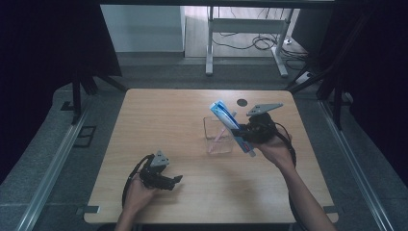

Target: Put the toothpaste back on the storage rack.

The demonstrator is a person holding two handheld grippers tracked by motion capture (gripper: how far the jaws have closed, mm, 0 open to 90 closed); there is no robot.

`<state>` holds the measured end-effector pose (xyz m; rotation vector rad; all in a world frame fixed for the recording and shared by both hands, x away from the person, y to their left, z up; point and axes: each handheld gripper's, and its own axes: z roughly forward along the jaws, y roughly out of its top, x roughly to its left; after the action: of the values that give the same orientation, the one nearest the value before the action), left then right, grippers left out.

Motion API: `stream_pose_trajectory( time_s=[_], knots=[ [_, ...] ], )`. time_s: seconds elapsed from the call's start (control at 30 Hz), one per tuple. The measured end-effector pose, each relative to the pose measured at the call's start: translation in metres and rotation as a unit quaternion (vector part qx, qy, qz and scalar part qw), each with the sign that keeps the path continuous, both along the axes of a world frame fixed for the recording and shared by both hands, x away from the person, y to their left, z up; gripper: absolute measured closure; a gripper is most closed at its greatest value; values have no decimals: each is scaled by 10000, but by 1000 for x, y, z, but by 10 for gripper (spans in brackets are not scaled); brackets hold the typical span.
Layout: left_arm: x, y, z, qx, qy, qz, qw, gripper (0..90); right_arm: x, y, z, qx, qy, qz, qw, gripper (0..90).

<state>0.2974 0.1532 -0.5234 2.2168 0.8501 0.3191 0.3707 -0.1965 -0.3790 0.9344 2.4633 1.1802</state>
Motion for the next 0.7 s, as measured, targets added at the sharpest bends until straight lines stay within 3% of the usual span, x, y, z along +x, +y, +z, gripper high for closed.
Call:
stream_pose_trajectory(
  time_s=[0.7],
  knots=[
    [0, -1, 0, -13, 6, -33, 10000, 128, 26, 38, -4, 225, -86, -34, 9997, 728]
  ],
)
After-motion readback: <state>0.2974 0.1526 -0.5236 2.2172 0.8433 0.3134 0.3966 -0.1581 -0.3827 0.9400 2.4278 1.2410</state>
